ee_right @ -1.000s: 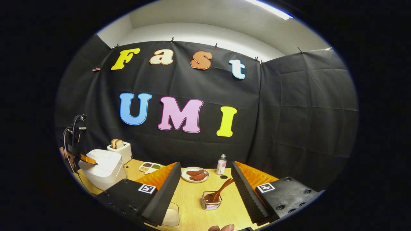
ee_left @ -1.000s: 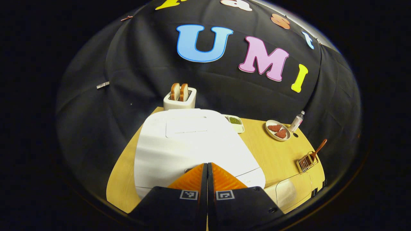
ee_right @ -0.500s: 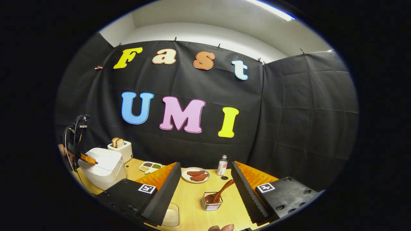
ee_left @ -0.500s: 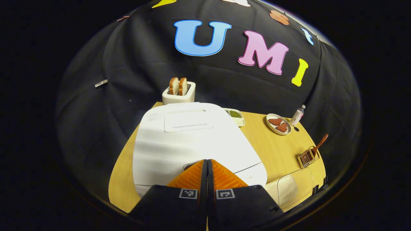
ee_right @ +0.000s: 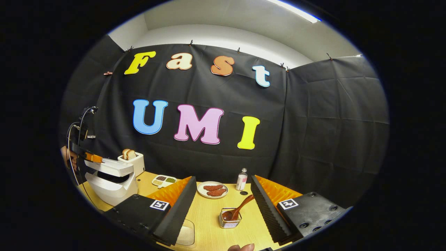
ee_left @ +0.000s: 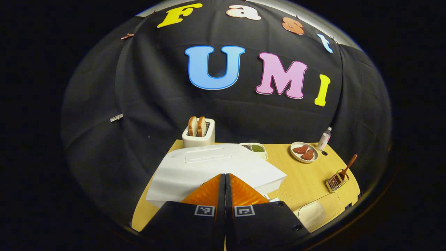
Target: Close the left gripper, press the button to open the rice cooker; take a wooden spoon from the chopstick holder with the right hand, scoop a spoonful of rice and pour it into the rice cooker, then put the wooden spoon back into the chopstick holder.
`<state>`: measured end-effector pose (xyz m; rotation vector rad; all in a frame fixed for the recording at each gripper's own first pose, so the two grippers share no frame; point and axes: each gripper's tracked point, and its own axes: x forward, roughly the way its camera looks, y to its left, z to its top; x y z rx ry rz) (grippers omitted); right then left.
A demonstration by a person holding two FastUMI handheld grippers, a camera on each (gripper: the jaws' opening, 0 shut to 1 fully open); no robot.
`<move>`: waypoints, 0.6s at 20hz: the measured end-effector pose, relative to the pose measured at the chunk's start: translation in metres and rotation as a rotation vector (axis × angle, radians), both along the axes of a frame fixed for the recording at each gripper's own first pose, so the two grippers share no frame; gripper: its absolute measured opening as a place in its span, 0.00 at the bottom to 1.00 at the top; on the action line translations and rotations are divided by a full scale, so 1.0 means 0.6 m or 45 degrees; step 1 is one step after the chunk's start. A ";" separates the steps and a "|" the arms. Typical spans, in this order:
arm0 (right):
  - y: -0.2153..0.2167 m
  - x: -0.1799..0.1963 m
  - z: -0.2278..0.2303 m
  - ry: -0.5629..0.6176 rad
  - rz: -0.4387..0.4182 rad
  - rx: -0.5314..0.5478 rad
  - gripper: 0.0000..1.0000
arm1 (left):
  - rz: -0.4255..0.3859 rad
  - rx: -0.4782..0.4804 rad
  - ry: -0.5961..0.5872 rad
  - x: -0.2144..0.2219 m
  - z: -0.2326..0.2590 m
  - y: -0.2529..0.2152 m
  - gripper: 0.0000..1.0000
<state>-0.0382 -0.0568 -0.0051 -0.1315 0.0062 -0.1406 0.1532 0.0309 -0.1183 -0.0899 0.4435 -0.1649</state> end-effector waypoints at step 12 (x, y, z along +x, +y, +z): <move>-0.008 -0.010 -0.010 0.026 -0.002 0.019 0.98 | 0.091 0.020 -0.341 -0.009 0.109 0.021 0.38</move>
